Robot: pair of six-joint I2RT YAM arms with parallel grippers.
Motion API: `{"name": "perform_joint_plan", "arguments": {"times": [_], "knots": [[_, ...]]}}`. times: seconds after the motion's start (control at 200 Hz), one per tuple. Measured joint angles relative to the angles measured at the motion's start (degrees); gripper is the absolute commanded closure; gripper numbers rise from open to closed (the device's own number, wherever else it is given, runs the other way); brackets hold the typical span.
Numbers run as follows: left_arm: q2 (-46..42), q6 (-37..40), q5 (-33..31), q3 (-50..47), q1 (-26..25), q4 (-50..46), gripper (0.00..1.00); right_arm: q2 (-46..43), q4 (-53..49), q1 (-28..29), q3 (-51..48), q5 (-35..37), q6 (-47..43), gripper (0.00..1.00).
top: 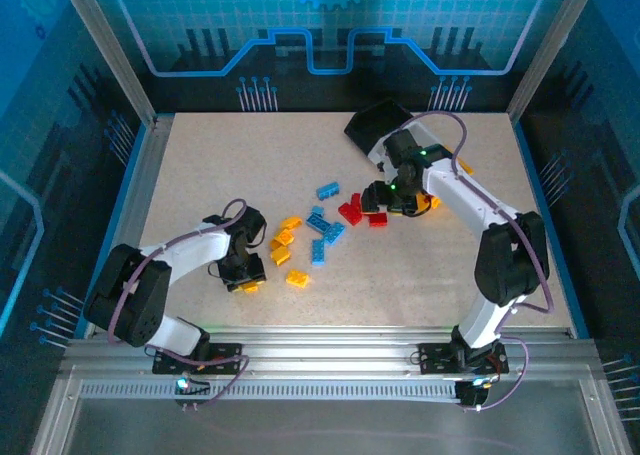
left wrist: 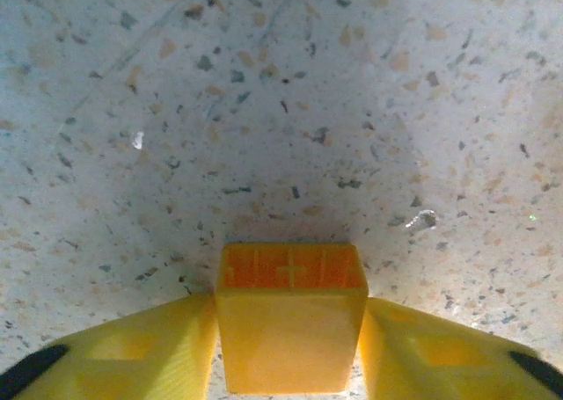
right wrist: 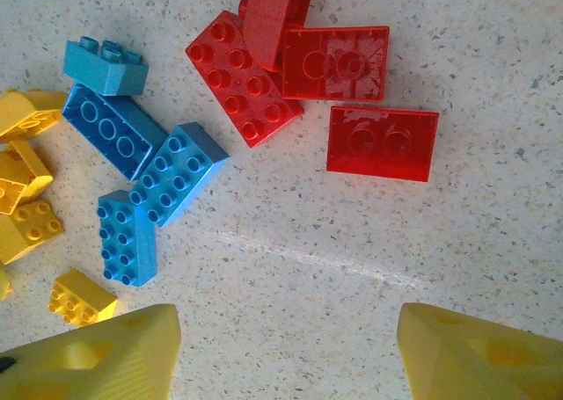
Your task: Sort the legos into containers by color
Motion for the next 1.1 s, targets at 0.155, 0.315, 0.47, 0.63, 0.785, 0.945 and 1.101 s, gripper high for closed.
{"name": "perform_joint_plan", "arguments": {"times": [0.155,0.315,0.47,0.63,0.785,0.945,1.101], "knots": [[0.02,0.44,-0.44,0.04,0.0,-0.11,0.65,-2.16,0.09,-2.27,-0.02,-1.51,1.09,0.32],[-0.42,0.61,-0.44,0.11,0.0,-0.28,0.67,-5.62,0.63,-8.5,-0.83,-2.93,3.82,0.28],[-4.15,1.51,-0.37,0.15,0.0,-0.26,0.68,-7.74,1.16,-17.44,-3.58,-2.97,8.2,0.28],[-10.12,1.62,0.28,2.01,0.0,-0.52,0.68,-7.91,1.81,-24.24,-6.84,-2.43,11.17,0.28],[-12.9,1.77,1.57,5.62,0.0,-0.9,0.67,-6.29,3.32,-28.65,-7.17,-2.51,12.66,0.3],[-13.2,1.9,2.6,8.9,-0.02,-1.51,0.67,0.66,5.07,-31.17,-3.96,-2.43,13.03,0.31],[-14.25,1.92,3.04,9.77,-0.02,-2.82,0.67,6.88,5.81,-31.23,1.14,-2.27,13.03,0.34]]}}
